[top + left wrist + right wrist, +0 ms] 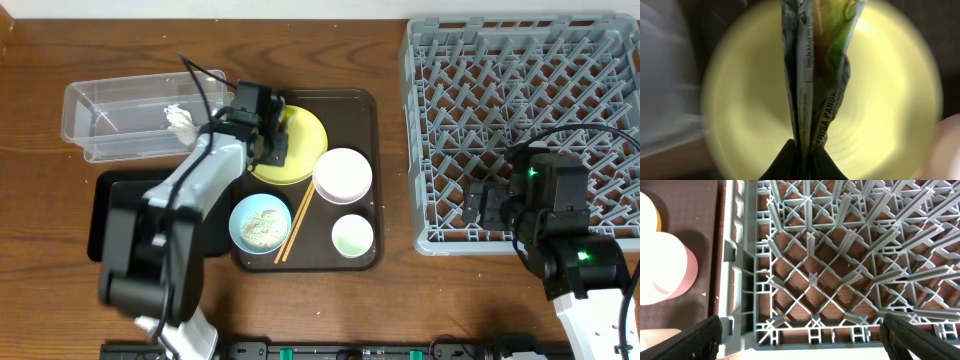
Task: Sort waste into correct bins and load items into the dishwasher rack
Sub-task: 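Drop the snack wrapper into the clear bin with the left gripper, then reach the left gripper to the blue bowl and grasp its rim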
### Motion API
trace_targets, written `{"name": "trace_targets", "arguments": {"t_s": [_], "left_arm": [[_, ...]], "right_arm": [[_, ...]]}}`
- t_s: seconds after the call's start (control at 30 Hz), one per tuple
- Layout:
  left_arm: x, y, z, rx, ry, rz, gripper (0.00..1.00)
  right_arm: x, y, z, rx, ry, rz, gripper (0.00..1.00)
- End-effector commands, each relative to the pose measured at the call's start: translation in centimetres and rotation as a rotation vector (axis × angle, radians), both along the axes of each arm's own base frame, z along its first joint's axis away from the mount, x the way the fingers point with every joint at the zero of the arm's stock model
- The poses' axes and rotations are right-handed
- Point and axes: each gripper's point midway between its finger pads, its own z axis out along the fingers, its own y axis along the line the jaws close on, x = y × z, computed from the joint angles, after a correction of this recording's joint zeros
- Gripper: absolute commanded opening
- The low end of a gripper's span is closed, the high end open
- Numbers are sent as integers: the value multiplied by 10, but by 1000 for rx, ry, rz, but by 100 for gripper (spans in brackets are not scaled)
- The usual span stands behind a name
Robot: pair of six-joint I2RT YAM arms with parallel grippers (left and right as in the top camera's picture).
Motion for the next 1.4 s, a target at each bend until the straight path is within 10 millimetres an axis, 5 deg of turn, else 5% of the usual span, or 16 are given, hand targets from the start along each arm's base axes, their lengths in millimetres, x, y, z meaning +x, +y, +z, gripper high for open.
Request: {"name": "trace_targets", "arguments": {"t_s": [0.0,0.17,0.33,0.53,0.67,0.73,0.9,1.1,1.37], "left_arm": [[17,34,62,20,-167,171,12],[28,86,100,-107,-276,473,12],[29,137,97,-305,-270,867,12],[46,164,93,-425,-324,1044,15],[59,166,83,-434,-345,1040,17],[61,167,78,-430,-336,1042,38],[64,167,84,-438,-359,1033,53],[61,159,114,-401,-410,895,53],[-6,95,105,-360,-128,692,53]], "right_arm": [[3,-6,8,6,-20,-30,99],[3,-6,8,6,-19,-30,99],[3,-6,8,6,-18,-30,99],[2,-6,7,6,-14,-30,99],[1,-6,6,5,-9,-30,99],[1,-6,6,5,-7,-30,99],[0,-6,6,5,-5,-30,99],[0,-6,6,5,-5,-30,99],[0,-6,6,5,-6,-30,99]]}}
